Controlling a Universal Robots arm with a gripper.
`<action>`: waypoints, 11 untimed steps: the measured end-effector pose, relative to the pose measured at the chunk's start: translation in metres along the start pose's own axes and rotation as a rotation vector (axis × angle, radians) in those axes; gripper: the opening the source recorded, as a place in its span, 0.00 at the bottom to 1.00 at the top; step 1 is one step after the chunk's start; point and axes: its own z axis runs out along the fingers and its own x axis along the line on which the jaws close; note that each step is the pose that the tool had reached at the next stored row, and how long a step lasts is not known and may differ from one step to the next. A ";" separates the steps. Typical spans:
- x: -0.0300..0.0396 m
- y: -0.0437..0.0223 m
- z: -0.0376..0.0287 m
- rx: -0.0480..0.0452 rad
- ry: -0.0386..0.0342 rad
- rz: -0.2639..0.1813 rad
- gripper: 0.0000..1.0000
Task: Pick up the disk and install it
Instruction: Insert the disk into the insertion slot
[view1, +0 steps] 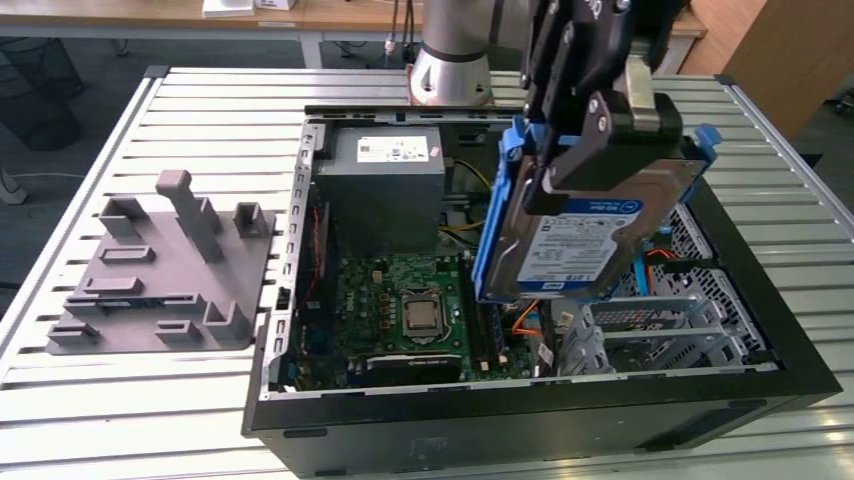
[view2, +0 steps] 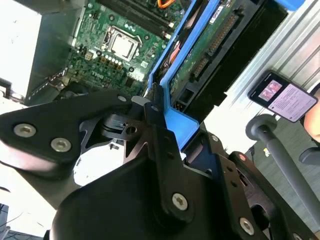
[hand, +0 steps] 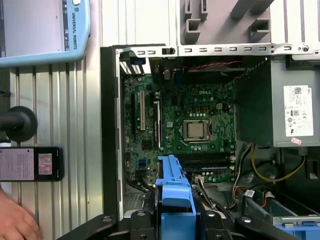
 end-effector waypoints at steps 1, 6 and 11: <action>0.0001 -0.0035 0.0003 0.0000 0.0001 0.000 0.36; 0.0009 -0.0239 0.0028 0.0000 0.0003 0.000 0.36; 0.0008 -0.0449 0.0055 0.0000 0.0003 0.000 0.36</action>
